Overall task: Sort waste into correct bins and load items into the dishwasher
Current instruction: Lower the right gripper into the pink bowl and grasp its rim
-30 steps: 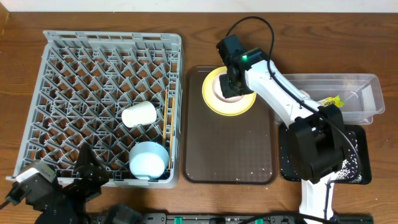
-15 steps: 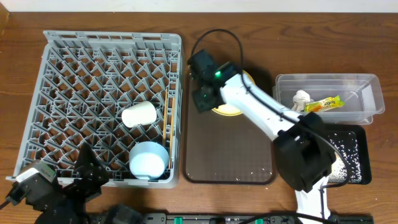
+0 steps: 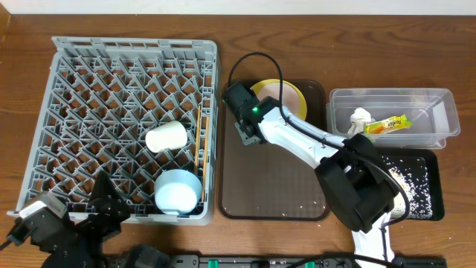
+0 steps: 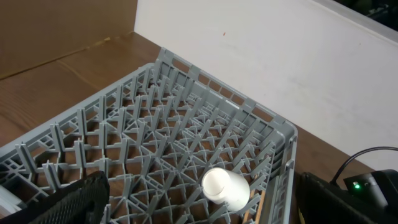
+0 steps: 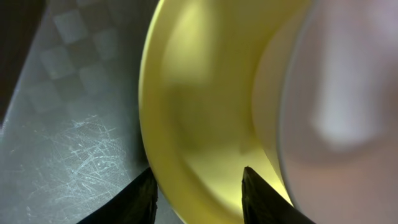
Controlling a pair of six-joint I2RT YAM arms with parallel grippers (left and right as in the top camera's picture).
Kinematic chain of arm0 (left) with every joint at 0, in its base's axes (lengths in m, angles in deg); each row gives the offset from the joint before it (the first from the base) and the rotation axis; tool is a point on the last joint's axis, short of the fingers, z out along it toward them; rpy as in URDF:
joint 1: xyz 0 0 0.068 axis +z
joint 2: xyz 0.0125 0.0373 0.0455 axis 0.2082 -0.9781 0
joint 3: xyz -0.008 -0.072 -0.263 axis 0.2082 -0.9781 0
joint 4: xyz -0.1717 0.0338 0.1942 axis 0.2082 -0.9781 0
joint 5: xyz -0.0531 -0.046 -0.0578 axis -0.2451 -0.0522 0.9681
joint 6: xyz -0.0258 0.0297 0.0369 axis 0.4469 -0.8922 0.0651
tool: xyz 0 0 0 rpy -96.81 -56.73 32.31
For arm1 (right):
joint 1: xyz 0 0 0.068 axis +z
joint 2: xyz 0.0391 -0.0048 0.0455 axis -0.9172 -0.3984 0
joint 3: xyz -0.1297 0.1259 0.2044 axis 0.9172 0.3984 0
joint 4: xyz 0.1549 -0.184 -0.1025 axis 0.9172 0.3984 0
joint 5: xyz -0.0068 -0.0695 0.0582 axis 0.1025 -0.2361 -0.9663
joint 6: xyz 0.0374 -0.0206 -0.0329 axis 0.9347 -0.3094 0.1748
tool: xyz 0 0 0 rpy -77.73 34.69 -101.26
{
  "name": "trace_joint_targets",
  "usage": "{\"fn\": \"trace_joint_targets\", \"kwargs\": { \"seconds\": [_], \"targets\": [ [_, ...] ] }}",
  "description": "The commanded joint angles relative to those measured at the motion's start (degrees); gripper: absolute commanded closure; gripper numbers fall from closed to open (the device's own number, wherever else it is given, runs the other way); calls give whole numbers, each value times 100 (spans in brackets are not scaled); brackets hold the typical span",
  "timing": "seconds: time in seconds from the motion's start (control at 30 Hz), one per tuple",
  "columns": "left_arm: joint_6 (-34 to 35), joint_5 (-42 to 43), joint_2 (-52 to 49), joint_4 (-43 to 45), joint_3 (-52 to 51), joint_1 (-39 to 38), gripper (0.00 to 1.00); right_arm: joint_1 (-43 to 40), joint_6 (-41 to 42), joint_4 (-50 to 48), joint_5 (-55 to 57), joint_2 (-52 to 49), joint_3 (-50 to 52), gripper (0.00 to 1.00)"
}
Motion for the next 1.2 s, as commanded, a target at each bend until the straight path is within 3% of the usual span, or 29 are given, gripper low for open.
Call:
{"fn": "trace_joint_targets", "kwargs": {
  "seconds": [0.0, 0.87, 1.0, 1.07, 1.17],
  "targets": [
    [9, -87, 0, -17, 52, 31, 4, 22, -55, 92, -273, 278, -175, 60],
    [9, -87, 0, -17, 52, 31, 4, -306, -90, -444, 208, 411, 44, 61],
    [9, -87, 0, -17, 52, 31, 4, -295, -92, -433, 2, 326, 74, 78],
    [9, -87, 0, -17, 52, 31, 4, -295, -92, -433, 4, 328, 72, 98],
    [9, -87, 0, -17, 52, 31, 4, -299, -92, -446, 4, 352, 57, 99]
  ]
}}
